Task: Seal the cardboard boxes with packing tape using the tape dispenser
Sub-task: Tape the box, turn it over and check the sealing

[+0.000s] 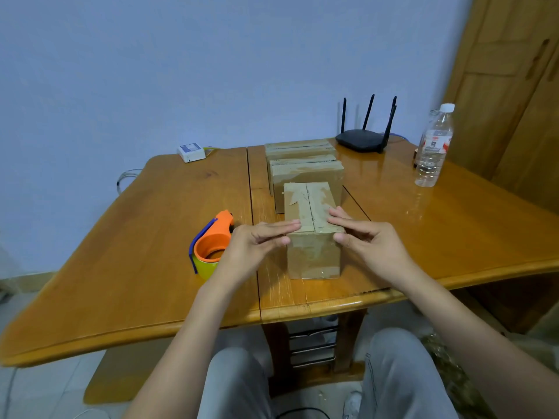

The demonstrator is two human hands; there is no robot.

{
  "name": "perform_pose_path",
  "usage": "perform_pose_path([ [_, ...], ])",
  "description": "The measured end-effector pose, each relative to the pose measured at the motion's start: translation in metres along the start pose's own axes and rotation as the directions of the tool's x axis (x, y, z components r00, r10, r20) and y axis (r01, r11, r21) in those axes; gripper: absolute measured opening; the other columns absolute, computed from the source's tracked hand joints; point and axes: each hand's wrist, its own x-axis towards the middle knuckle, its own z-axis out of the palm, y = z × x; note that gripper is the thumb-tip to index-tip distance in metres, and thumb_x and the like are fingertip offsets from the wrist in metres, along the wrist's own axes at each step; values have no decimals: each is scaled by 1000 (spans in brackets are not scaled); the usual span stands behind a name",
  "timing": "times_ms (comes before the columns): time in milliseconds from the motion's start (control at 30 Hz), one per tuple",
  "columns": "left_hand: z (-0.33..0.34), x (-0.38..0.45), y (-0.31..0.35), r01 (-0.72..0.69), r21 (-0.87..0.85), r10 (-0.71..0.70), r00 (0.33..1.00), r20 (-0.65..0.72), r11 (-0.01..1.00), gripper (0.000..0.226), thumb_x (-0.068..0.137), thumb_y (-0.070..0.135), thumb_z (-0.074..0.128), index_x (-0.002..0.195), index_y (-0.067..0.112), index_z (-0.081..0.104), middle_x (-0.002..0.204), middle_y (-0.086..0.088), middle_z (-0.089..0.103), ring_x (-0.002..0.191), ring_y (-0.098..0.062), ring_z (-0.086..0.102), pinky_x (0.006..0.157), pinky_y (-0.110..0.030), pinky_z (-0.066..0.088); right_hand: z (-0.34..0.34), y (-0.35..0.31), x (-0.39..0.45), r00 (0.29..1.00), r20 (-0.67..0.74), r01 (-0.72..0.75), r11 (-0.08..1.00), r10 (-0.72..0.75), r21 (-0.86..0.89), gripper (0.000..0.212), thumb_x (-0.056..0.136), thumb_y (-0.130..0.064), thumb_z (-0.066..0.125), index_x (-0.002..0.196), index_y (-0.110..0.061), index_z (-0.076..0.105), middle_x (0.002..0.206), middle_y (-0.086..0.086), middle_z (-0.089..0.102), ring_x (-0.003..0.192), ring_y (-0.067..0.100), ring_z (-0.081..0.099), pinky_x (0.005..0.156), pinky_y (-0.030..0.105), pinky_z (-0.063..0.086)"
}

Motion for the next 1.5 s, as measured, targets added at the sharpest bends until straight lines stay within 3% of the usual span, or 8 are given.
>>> perform_pose_path([
  [300,14,-3,-15,82,-486,-114,993,-37,870,28,89,10,64,116,11,72,131,1,66,132,-12,53,107,-29,46,0,6,0,1000,-31,2,992,2,125,32,84,-11,73,116,-16,73,126,-11,68,132,1,52,107,17,42],
  [433,37,-4,-18,95,-769,-221,973,-62,632,27,88,7,60,107,15,77,137,1,62,136,-12,49,99,-27,51,1,6,-1,999,-39,1,992,4,128,29,90,-12,68,119,-15,71,129,-11,67,133,1,51,111,21,40],
  [567,56,-3,-18,59,-907,-324,942,-87,416,30,87,3,59,113,6,73,142,0,58,136,-18,49,106,-40,48,13,13,-5,993,-113,-14,972,42,236,36,93,-21,64,128,-15,67,135,-12,64,135,2,49,115,36,41],
  [667,62,-2,-15,35,-914,-351,929,-119,404,28,93,-1,53,109,8,75,139,2,60,136,-19,49,107,-42,46,19,14,-5,982,-157,-42,934,104,354,40,92,-28,61,129,-13,66,136,-11,64,135,3,50,116,41,39],
  [933,72,-2,-8,14,-927,-413,898,-153,374,34,98,-1,50,99,14,80,137,5,62,135,-21,50,110,-47,42,36,17,-5,949,-260,-28,865,181,501,31,92,-32,56,112,-17,74,132,-11,67,128,4,56,94,20,52],
  [1167,74,1,2,51,-918,-531,828,-180,392,29,99,-2,49,113,9,71,130,8,67,128,-20,57,91,-35,55,45,17,-7,893,-411,-14,925,182,379,25,99,-29,57,114,-19,75,126,-14,69,124,4,59,103,34,51],
  [1333,63,0,3,50,-938,-582,795,-171,344,31,104,11,46,124,23,66,131,0,67,122,-23,61,108,-42,46,52,17,-10,856,-444,-32,884,264,466,26,101,-28,57,123,-31,70,126,-7,70,123,10,62,100,38,53],
  [1500,59,-8,10,163,-826,-540,820,-191,539,35,95,26,65,130,29,63,127,4,68,120,-19,62,93,-37,55,56,20,-14,853,-409,-140,897,325,420,43,89,-55,56,126,-37,67,127,-10,69,123,10,61,101,43,53],
])
